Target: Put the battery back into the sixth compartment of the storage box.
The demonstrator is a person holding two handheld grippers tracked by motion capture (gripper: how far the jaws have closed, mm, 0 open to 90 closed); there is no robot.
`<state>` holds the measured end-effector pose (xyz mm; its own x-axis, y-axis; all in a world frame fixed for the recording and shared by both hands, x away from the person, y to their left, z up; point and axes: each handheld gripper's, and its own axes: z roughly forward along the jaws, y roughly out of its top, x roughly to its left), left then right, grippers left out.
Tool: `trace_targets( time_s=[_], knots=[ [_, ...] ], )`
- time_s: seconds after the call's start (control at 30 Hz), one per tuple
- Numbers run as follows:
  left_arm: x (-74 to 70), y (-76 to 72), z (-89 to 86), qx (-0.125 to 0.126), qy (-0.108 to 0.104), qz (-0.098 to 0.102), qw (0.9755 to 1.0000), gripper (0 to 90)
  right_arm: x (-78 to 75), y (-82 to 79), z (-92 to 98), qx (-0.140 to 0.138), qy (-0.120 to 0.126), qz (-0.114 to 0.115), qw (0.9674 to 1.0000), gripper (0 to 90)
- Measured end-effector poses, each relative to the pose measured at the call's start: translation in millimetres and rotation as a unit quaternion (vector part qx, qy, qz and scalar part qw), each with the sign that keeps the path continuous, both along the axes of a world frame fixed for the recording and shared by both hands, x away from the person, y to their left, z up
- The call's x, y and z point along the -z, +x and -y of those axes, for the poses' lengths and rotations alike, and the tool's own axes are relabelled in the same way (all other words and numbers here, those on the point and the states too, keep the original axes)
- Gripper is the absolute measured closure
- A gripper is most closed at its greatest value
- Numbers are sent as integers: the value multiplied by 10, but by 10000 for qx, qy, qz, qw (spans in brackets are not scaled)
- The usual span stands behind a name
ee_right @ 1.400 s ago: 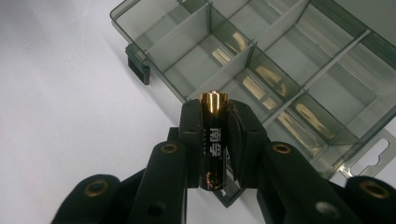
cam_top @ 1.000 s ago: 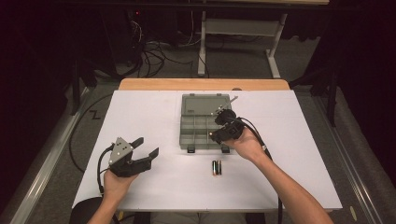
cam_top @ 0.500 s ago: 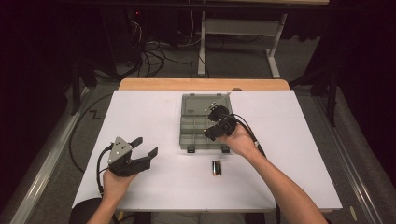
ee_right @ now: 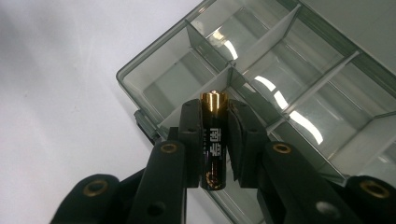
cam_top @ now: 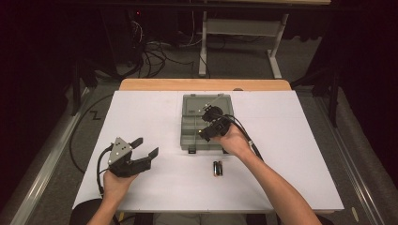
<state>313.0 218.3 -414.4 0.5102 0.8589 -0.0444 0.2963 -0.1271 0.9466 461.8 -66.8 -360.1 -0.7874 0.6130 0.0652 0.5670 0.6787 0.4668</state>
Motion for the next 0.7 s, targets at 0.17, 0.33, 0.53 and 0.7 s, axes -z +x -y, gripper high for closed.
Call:
trace_targets(
  time_s=[0.17,0.33,0.53,0.7],
  knots=[
    [-1,2,-10,-19,-35,17,10000,295,25,20,-7,80,12,-26,10000,779],
    [-10,-9,-19,-62,-32,58,10000,292,36,32,11,102,97,-9,9999,740],
    [-7,-4,-15,-60,-28,26,10000,288,4,2,59,146,73,79,9998,736],
    [-14,-9,-36,-164,-72,-32,9998,282,-17,-13,182,180,160,164,9996,737]
  ],
)
